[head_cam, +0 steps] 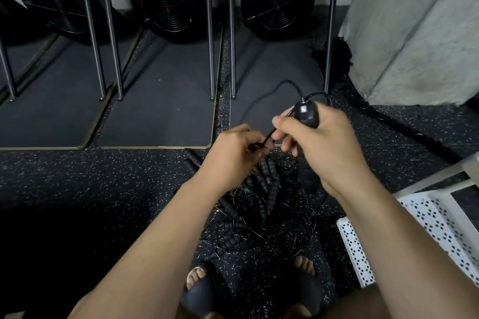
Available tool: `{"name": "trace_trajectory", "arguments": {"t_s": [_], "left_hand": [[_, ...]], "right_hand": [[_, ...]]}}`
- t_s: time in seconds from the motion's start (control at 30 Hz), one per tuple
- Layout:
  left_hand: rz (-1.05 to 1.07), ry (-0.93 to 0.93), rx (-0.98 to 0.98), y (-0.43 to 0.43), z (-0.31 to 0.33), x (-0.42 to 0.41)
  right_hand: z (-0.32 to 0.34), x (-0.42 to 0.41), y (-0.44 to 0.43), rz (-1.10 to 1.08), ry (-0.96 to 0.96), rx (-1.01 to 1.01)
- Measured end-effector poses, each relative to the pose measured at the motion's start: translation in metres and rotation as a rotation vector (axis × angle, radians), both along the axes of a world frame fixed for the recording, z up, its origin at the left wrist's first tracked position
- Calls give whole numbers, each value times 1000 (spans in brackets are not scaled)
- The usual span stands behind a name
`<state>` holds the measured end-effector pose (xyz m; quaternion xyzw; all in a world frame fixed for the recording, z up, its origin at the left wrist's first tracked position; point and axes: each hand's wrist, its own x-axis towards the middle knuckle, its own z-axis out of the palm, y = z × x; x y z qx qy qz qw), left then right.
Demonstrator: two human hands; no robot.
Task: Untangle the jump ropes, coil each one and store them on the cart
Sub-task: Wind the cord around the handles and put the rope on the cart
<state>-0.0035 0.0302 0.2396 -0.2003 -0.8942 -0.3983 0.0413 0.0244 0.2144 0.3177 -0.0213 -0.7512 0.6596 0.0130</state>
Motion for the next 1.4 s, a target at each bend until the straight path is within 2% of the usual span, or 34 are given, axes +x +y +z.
{"name": "trace_trajectory", "arguments": {"t_s": [0.27,0.43,0.57,0.67,0.8,0.93,1.07,1.17,1.4], "left_hand": [[28,-176,-73,-4,2,1],[10,-134,12,-5,1,0],[55,-50,63,-1,3,-1],[37,-18,64,1,6,0],[-17,50,97,8,16,5],[-32,61,127,11,18,6],[-87,57,114,9,19,9],[-75,47,85,7,15,7],[16,-75,-30,-2,10,1]], "right_hand": [[32,3,18,-72,104,-452],[31,-6,36,-195,108,-585],[26,-11,44,-251,68,-596],[20,-11,34,-185,-41,-554],[6,-7,15,-78,-159,-348],[-5,-4,4,6,-146,-116],[-9,-2,-2,36,-112,-25],[-7,-1,-3,13,-91,-37],[16,-2,17,-122,43,-280]]}}
